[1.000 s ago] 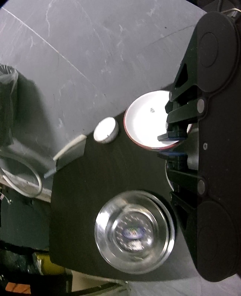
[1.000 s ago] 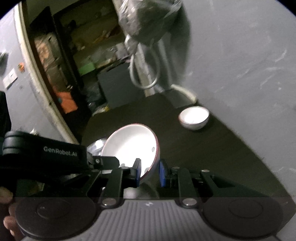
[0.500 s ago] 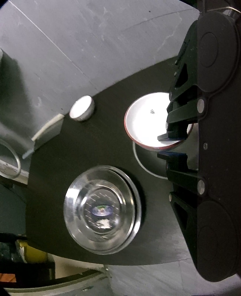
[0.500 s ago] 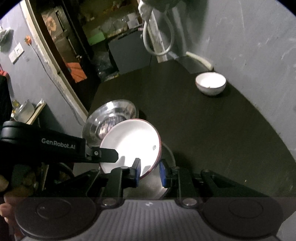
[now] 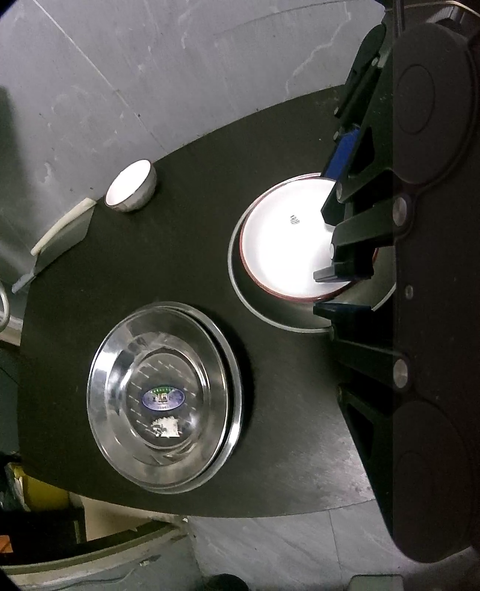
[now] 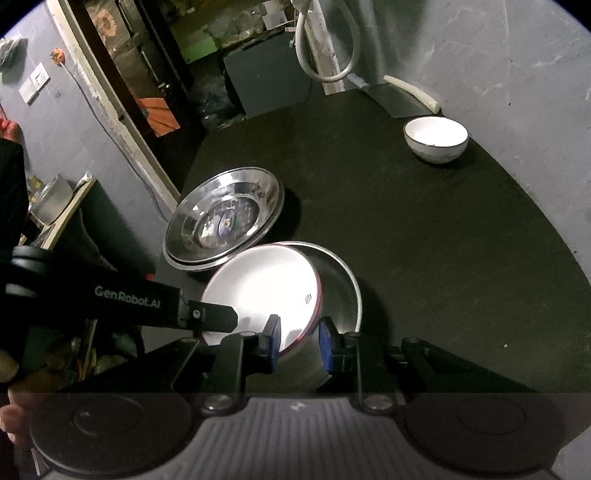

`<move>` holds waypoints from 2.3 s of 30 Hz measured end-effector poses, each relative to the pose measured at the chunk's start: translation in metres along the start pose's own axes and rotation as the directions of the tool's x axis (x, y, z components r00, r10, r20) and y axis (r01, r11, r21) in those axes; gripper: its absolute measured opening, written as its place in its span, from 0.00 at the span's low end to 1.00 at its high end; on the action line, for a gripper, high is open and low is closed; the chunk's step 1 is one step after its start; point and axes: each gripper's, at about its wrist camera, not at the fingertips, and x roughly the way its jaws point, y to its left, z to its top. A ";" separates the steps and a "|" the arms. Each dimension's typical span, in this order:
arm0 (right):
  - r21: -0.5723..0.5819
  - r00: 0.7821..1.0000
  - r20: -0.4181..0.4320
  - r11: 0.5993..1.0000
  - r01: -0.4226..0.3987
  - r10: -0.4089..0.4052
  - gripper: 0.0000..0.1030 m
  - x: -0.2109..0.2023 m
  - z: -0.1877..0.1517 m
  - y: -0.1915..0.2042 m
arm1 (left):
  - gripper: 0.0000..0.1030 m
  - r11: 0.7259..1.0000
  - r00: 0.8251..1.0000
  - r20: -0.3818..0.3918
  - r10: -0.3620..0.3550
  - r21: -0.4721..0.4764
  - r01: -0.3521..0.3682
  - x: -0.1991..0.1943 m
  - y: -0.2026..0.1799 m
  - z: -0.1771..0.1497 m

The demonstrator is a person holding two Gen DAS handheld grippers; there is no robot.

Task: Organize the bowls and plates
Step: 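Carry the white bowl with the left tool and lower it into the steel bowl, then open the left tool and withdraw from the white bowl, then move the left tool to the second red-rimmed white bowl and grasp its rim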

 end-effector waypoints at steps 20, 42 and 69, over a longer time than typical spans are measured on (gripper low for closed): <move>0.021 1.000 -0.023 1.000 -0.015 0.016 0.27 0.005 0.000 -0.006 | 0.13 1.000 1.000 -0.015 0.015 -0.006 -0.015 0.004 -0.001 0.002; 0.035 1.000 0.020 0.999 -0.024 0.023 0.39 0.001 0.000 -0.009 | 0.36 1.000 1.000 0.021 -0.014 -0.004 0.014 -0.004 -0.001 0.004; 0.260 0.977 0.149 0.959 0.113 -0.155 0.99 -0.023 -0.005 -0.081 | 0.96 0.993 0.973 0.203 0.115 -0.012 -0.115 -0.004 -0.023 0.037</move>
